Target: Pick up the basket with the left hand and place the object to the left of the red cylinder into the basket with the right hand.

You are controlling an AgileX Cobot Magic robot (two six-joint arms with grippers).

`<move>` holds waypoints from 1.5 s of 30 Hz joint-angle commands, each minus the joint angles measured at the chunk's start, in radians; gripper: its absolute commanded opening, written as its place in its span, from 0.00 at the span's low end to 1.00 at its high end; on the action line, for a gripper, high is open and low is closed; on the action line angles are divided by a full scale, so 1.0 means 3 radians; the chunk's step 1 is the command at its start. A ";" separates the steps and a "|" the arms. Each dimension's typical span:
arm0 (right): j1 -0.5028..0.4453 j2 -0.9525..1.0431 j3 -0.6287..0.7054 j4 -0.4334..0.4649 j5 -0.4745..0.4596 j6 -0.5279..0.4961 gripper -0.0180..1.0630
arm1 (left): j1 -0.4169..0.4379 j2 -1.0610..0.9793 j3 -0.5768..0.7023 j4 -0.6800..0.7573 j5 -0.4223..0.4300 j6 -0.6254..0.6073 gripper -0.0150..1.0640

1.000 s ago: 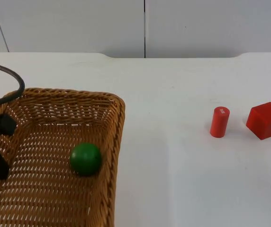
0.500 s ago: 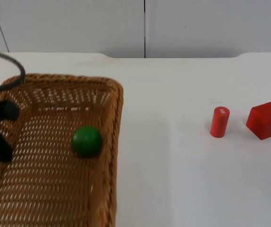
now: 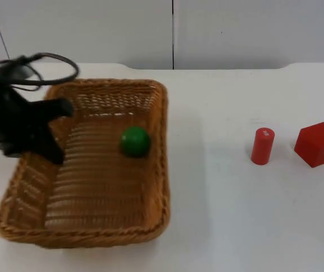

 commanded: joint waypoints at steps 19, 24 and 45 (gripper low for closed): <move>-0.0011 -0.0011 0.0021 -0.0011 -0.0057 0.0011 0.98 | -0.0161 0.0249 -0.0178 -0.0127 -0.0091 0.0025 0.81; -0.0011 -0.0011 0.0021 -0.0017 -0.0057 0.0004 0.98 | -0.0105 0.0045 -0.0178 0.0257 -0.0083 -0.0132 0.83; -0.0011 -0.0011 0.0021 -0.0007 -0.0057 -0.0004 0.98 | 0.0190 -0.2133 -0.0172 0.1012 0.0368 -0.0617 0.83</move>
